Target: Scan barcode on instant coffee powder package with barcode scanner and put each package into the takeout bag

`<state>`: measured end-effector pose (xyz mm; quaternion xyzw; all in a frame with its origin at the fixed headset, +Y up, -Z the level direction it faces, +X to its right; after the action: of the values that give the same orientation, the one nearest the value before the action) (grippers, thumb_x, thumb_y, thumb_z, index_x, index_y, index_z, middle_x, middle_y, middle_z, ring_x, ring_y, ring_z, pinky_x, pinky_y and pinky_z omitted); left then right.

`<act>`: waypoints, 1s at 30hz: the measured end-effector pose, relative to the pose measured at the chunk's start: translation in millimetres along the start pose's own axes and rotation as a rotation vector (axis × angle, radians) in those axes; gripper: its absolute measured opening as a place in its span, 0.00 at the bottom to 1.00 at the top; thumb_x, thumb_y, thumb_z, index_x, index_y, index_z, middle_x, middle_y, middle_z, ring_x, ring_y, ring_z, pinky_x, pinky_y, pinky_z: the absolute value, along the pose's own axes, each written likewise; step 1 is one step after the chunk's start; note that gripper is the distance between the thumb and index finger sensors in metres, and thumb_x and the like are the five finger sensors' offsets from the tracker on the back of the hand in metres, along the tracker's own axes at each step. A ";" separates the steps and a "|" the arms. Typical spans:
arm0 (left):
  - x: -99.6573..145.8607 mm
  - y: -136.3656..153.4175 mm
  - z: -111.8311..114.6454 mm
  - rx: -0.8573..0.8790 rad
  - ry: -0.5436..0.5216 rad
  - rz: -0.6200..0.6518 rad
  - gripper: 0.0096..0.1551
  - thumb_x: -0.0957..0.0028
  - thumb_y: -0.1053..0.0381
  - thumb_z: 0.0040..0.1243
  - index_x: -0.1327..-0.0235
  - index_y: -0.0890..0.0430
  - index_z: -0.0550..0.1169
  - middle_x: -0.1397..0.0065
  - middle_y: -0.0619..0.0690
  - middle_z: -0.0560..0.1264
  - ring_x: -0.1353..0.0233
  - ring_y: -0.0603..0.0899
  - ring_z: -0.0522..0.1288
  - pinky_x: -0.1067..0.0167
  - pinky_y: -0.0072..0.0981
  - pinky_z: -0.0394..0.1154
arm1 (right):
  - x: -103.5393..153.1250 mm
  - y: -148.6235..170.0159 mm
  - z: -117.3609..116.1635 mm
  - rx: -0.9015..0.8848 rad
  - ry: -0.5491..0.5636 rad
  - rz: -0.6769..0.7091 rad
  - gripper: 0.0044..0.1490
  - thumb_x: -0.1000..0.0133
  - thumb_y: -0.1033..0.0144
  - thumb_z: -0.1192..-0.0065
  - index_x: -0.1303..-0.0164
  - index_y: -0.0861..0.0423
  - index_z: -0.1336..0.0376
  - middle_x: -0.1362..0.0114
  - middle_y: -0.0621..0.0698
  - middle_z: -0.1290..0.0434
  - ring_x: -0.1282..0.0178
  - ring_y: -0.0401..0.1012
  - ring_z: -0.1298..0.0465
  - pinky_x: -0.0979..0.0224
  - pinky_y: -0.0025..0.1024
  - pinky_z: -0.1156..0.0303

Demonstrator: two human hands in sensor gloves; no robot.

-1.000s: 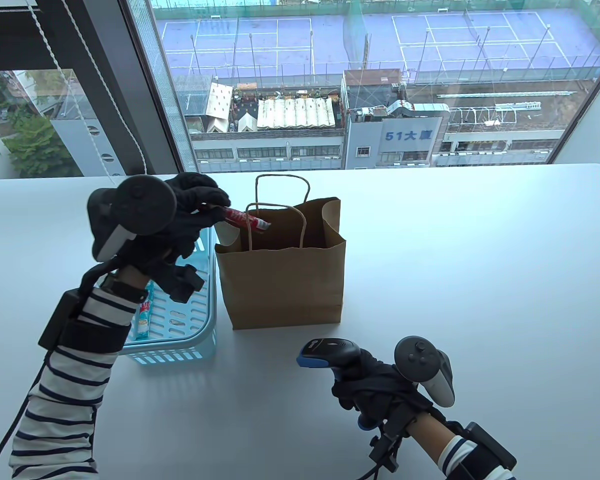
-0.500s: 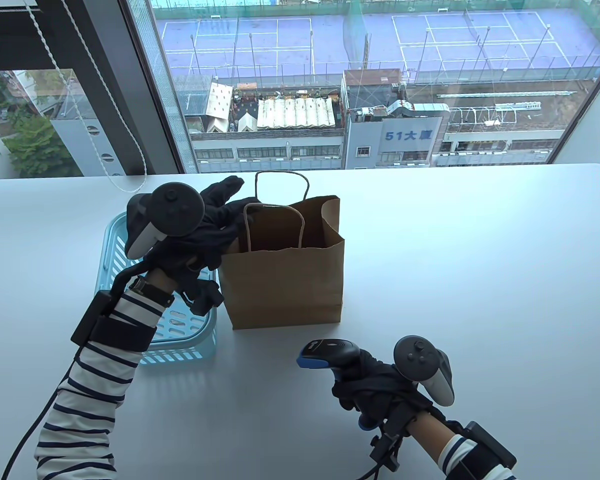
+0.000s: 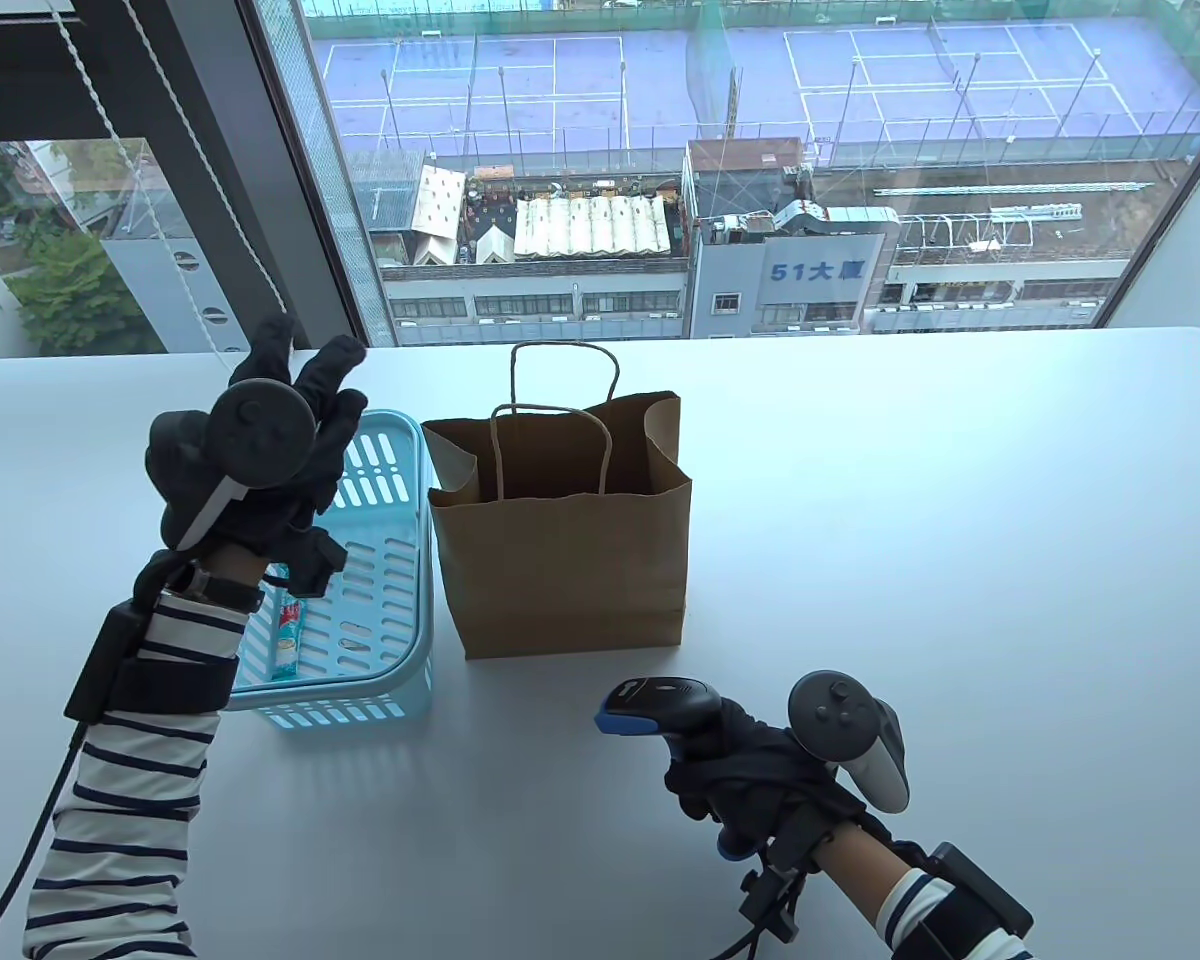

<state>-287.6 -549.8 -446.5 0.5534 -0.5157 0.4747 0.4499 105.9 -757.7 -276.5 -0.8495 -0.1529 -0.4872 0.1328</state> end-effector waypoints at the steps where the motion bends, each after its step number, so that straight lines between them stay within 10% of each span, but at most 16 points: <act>1: -6.6 2.9 19.4 -0.028 0.129 -0.012 0.29 0.46 0.43 0.48 0.29 0.41 0.67 0.23 0.64 0.69 0.36 0.66 0.82 0.48 0.42 0.84 | 0.0 0.1 0.0 0.000 0.000 -0.001 0.41 0.45 0.62 0.30 0.33 0.71 0.47 0.41 0.61 0.27 0.55 0.54 0.19 0.52 0.50 0.23; 4: -17.0 12.7 75.1 -0.048 0.425 -0.130 0.29 0.46 0.46 0.50 0.28 0.42 0.65 0.27 0.72 0.69 0.41 0.66 0.85 0.56 0.34 0.88 | 0.1 0.1 0.0 0.001 -0.001 -0.002 0.41 0.45 0.62 0.30 0.33 0.71 0.47 0.41 0.61 0.27 0.55 0.54 0.19 0.52 0.50 0.23; 13: -25.3 28.2 183.0 -0.171 0.855 -0.320 0.31 0.48 0.44 0.53 0.28 0.42 0.64 0.30 0.78 0.69 0.42 0.69 0.86 0.59 0.34 0.90 | -0.1 0.7 -2.1 0.000 -0.026 -0.006 0.41 0.45 0.62 0.30 0.33 0.71 0.47 0.41 0.61 0.27 0.55 0.54 0.19 0.52 0.50 0.23; 24: -8.3 26.8 226.6 -0.013 1.154 -0.273 0.47 0.51 0.39 0.55 0.25 0.54 0.50 0.25 0.83 0.52 0.31 0.83 0.68 0.43 0.58 0.78 | -0.4 1.8 -2.3 -0.003 -0.033 -0.012 0.41 0.45 0.62 0.30 0.33 0.71 0.47 0.41 0.61 0.27 0.55 0.54 0.19 0.52 0.50 0.23; 30: -15.3 25.5 219.4 0.141 1.093 -0.215 0.31 0.52 0.43 0.60 0.34 0.49 0.72 0.24 0.78 0.55 0.30 0.79 0.68 0.39 0.53 0.77 | -0.4 2.2 -2.4 -0.007 -0.033 -0.015 0.41 0.44 0.62 0.30 0.33 0.71 0.47 0.41 0.61 0.27 0.55 0.54 0.19 0.52 0.50 0.23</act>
<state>-299.9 -766.0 -493.2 0.3051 -0.1150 0.6774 0.6594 104.7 -760.7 -275.9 -0.8567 -0.1599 -0.4745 0.1238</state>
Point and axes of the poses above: the tracker on the back of each hand, its own y axis roughly to the little-finger side, its own x axis roughly from the fingertips to the wrist, z = x × y, the point moved 4 cm from there along -x, roughly from the wrist to the fingertips
